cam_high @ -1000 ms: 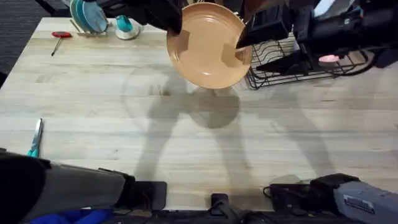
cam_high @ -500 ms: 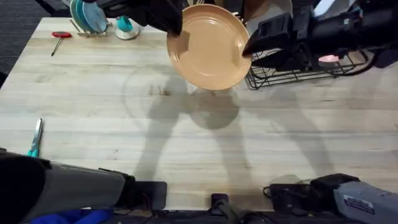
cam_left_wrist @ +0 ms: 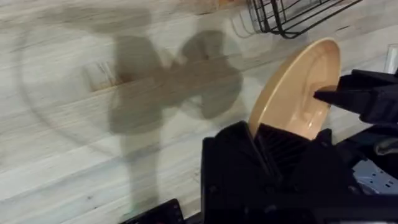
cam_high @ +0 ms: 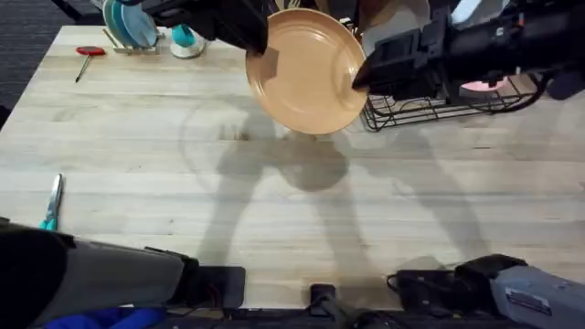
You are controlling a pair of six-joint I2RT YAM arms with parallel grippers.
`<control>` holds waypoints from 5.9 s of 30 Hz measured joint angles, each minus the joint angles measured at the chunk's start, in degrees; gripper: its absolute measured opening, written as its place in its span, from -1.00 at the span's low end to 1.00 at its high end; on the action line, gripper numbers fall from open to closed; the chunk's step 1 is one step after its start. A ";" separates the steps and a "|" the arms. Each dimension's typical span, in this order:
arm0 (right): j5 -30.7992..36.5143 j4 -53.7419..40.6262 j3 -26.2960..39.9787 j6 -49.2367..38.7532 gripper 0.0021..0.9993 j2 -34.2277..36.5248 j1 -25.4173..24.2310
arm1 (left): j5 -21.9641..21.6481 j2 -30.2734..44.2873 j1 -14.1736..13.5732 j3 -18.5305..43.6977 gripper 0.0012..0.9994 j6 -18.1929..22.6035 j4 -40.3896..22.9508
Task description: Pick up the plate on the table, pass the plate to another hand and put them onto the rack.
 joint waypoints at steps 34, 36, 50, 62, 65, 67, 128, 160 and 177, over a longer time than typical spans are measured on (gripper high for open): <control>2.13 -0.17 0.02 -19.03 -0.95 -0.10 -3.35 | -0.11 -2.45 0.02 0.02 0.46 0.22 4.74; 2.58 -0.23 0.02 -22.36 -0.95 -0.68 -3.87 | -1.27 -4.53 0.02 0.02 0.49 0.20 4.81; 10.48 -0.12 0.00 -32.69 -0.95 -6.60 -9.46 | -4.69 -10.11 0.02 0.85 0.54 0.22 4.70; 11.13 -0.13 0.02 -56.92 -0.95 -17.00 -16.97 | -5.16 -9.86 0.02 0.85 0.72 0.34 4.70; 12.18 -0.13 0.02 -64.34 -0.95 -18.87 -19.01 | -5.18 -9.86 0.02 0.85 0.98 0.42 4.70; 13.93 -0.11 0.02 -68.68 -0.95 -19.58 -20.35 | -5.18 -9.86 0.02 0.85 0.99 0.43 4.70; 13.16 50.36 0.02 -123.46 -0.95 24.35 -20.41 | -5.18 -9.86 0.02 0.85 0.99 0.42 4.09; 13.18 46.49 0.52 -126.98 0.75 28.13 -20.37 | -5.18 -9.86 0.02 0.85 0.99 0.42 4.26; 13.18 39.80 0.52 -107.21 0.99 18.07 -20.33 | -5.18 -9.86 0.02 0.85 0.99 0.42 4.26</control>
